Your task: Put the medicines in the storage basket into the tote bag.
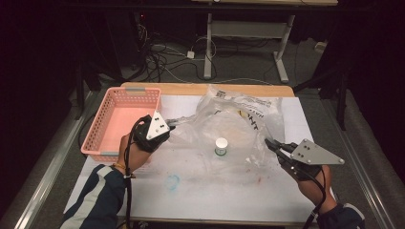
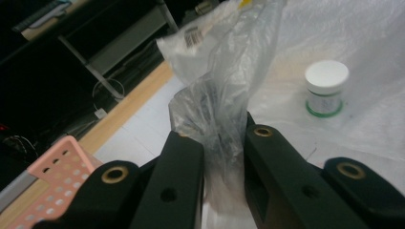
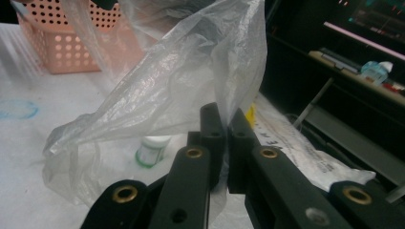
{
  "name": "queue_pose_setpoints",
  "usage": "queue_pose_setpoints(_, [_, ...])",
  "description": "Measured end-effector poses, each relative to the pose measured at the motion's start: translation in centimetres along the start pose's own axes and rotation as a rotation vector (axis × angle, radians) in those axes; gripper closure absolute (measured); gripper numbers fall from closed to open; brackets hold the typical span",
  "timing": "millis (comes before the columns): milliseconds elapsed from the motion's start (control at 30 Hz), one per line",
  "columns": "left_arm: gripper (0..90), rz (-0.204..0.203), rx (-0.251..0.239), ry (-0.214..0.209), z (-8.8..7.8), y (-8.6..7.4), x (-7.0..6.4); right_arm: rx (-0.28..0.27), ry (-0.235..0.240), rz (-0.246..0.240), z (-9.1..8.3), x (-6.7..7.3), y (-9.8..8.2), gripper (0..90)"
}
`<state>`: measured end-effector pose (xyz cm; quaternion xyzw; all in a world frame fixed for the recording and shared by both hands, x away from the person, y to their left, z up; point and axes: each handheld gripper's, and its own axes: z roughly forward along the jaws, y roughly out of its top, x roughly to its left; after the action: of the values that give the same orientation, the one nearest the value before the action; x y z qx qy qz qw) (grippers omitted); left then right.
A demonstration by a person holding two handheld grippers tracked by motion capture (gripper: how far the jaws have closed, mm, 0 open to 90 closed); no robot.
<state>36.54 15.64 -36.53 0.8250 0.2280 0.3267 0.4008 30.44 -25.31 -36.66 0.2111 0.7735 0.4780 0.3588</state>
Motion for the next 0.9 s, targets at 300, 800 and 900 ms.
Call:
queue_pose_setpoints(300, [86.6, -0.039, -0.045, 0.051, -2.8, -0.3, 1.4, -0.040, 0.002, -0.038, 0.5, 0.1, 2.1, 89.7])
queue_pose_setpoints(800, [86.6, -0.086, -0.094, 0.067, -2.4, 0.2, 3.8, -0.094, -0.057, -0.006, 2.1, -3.1, 4.8, 89.8])
queue_pose_setpoints(900, [86.6, -0.101, -0.108, 0.056, -0.8, 0.7, 3.8, -0.086, -0.067, 0.006, 3.2, -4.0, 4.6, 89.8])
